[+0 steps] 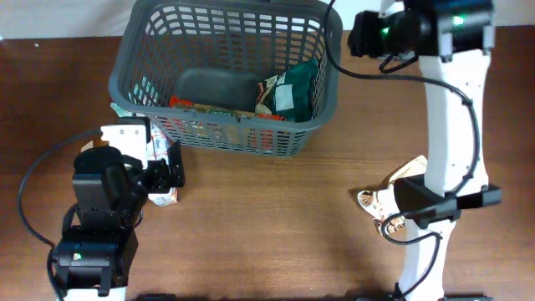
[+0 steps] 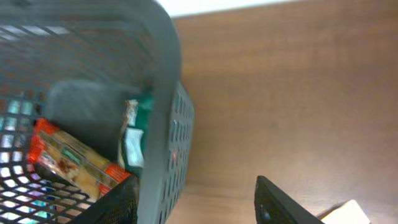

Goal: Pack container

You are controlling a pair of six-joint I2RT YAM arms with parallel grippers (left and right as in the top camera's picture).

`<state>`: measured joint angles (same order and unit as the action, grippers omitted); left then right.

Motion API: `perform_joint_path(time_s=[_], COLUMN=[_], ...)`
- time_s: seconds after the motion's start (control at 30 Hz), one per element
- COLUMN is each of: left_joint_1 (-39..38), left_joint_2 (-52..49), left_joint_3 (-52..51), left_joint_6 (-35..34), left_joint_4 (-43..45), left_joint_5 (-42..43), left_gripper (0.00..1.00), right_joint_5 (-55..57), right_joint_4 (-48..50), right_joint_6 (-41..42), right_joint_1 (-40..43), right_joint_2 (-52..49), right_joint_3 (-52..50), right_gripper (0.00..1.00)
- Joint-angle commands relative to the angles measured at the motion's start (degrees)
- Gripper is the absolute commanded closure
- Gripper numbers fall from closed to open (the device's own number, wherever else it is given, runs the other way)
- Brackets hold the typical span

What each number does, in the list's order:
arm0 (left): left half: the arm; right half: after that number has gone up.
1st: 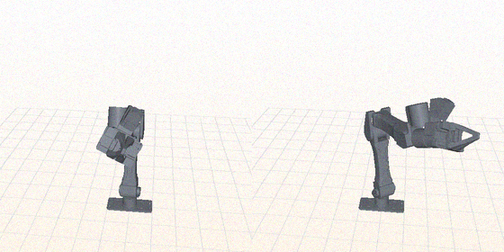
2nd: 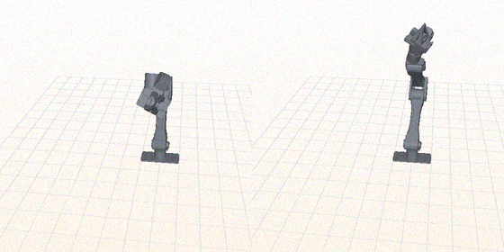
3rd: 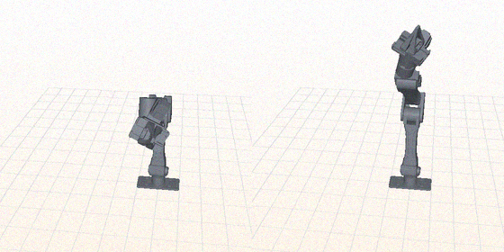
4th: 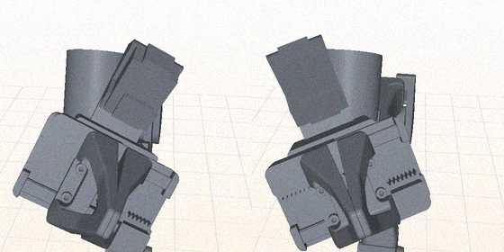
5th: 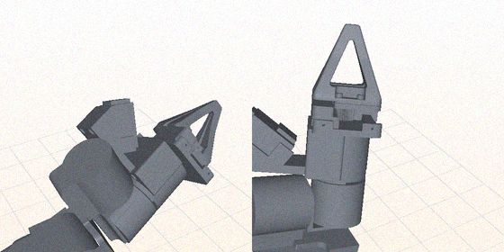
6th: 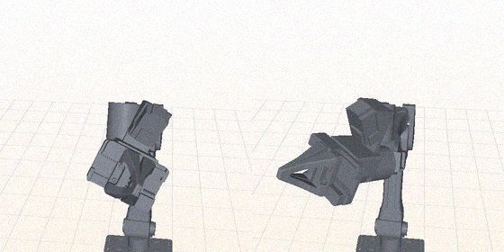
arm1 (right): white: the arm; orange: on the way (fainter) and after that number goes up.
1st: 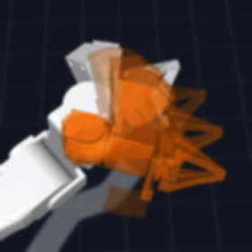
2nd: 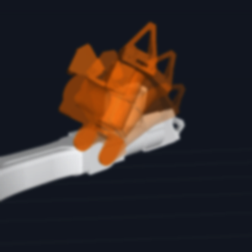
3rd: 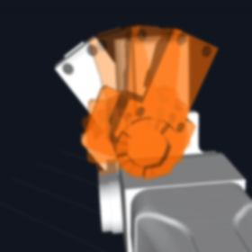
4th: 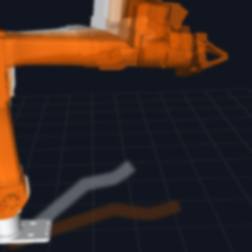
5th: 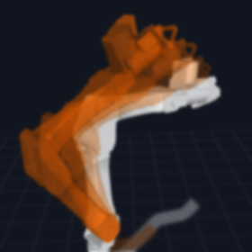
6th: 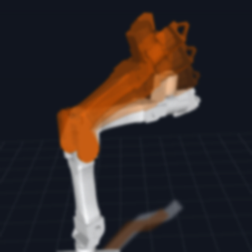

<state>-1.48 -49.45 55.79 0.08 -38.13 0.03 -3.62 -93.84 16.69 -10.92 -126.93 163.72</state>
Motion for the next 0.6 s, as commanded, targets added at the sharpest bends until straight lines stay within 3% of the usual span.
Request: perform_joint_path(time_s=[0.0, 0.23, 0.57], left_joint_1=[0.3, 0.3, 0.3], left_joint_2=[0.3, 0.3, 0.3], left_joint_3=[1.3, 1.3, 1.3], left_joint_6=[1.1, 1.1, 1.1], left_joint_4=[0.2, 0.1, 0.1], left_joint_5=[0.0, 0.0, 0.0], left_gripper=[0.01, 0.01, 0.01], right_joint_5=[0.9, 0.9, -0.6], right_joint_4=[1.4, 5.5, 6.1], right_joint_6=[2.5, 2.5, 2.5], right_joint_1=[-0.9, -3.3, -3.7], right_joint_2=[-1.0, -1.0, -1.0], right_joint_3=[-5.9, -11.4, -11.6], right_gripper=[0.39, 0.32, 0.32])
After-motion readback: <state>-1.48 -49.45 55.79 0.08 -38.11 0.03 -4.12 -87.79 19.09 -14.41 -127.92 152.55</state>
